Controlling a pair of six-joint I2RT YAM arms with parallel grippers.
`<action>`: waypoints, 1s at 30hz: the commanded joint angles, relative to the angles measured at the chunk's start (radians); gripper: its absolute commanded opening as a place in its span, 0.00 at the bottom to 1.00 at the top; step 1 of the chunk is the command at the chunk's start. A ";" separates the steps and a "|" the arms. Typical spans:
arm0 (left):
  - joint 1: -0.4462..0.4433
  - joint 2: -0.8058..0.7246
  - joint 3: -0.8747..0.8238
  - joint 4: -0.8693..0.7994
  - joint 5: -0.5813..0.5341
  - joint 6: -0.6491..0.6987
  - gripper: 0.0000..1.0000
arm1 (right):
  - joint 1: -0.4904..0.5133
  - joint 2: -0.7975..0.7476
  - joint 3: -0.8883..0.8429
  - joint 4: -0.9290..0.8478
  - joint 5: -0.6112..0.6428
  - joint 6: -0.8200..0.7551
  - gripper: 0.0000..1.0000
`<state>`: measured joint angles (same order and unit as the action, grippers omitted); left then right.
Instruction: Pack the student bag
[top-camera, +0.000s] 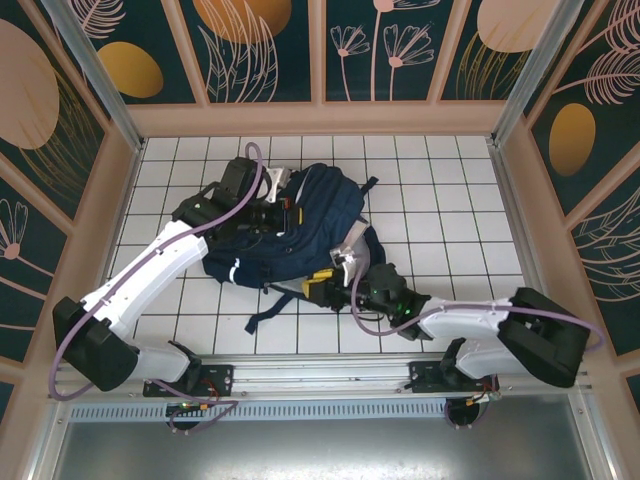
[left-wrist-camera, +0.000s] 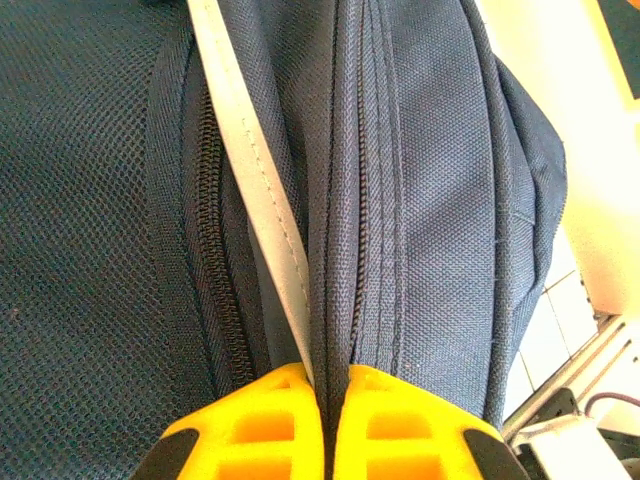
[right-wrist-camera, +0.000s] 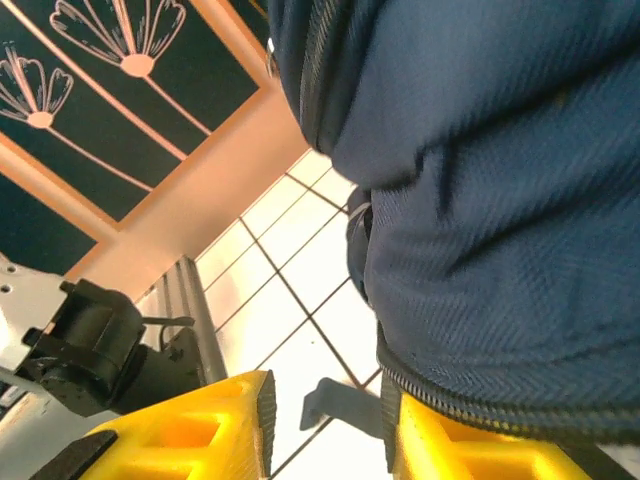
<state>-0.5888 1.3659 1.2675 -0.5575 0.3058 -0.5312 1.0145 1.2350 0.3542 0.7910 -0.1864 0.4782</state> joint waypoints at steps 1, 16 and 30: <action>0.011 0.014 -0.053 0.212 0.066 -0.031 0.00 | 0.002 -0.129 0.003 -0.262 0.256 0.009 0.34; -0.124 0.032 -0.141 0.129 -0.192 0.056 0.53 | 0.007 -0.690 -0.014 -0.796 0.623 0.090 0.51; -0.159 -0.657 -0.909 0.291 -0.288 -0.346 0.62 | -0.065 -0.273 0.267 -0.872 0.428 0.052 0.54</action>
<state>-0.7315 0.7444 0.4129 -0.2977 0.0582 -0.7650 0.9787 0.9394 0.5877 -0.0650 0.3290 0.5297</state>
